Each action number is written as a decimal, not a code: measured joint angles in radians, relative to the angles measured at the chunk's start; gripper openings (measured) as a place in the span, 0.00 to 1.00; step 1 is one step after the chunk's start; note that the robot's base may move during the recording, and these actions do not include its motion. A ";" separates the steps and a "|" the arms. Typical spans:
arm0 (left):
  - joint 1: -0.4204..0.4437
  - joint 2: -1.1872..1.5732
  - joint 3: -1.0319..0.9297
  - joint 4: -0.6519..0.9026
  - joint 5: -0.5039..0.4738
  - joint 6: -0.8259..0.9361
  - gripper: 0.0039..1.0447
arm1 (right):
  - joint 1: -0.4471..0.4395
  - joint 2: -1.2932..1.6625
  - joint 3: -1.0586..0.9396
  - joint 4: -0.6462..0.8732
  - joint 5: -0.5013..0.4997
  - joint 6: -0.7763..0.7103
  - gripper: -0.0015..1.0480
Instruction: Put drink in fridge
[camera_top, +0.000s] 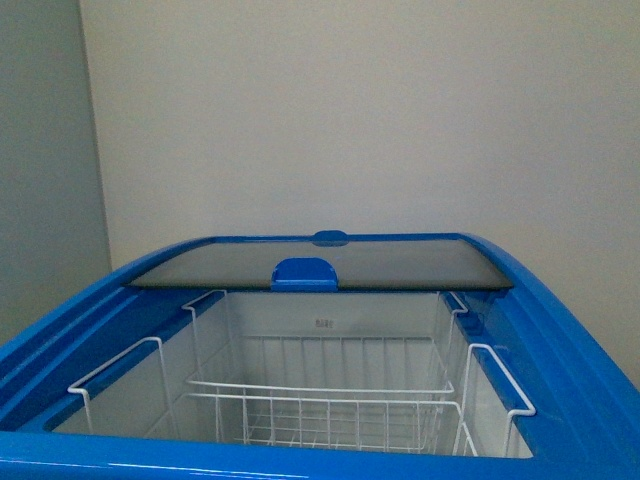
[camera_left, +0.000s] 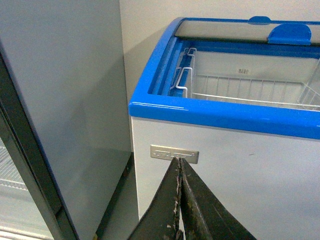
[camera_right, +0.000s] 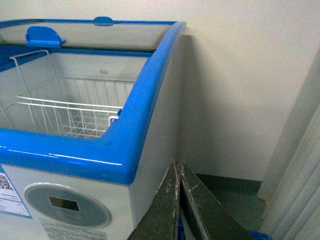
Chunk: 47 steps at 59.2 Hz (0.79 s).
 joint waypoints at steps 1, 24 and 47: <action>0.000 0.000 0.000 0.000 0.000 0.000 0.02 | 0.000 -0.008 -0.004 -0.007 0.000 0.000 0.03; 0.000 0.000 0.000 0.000 0.000 0.000 0.02 | 0.000 -0.150 -0.043 -0.089 0.000 0.000 0.03; 0.000 0.000 0.000 0.000 0.000 0.000 0.02 | 0.000 -0.266 -0.043 -0.204 0.000 0.000 0.03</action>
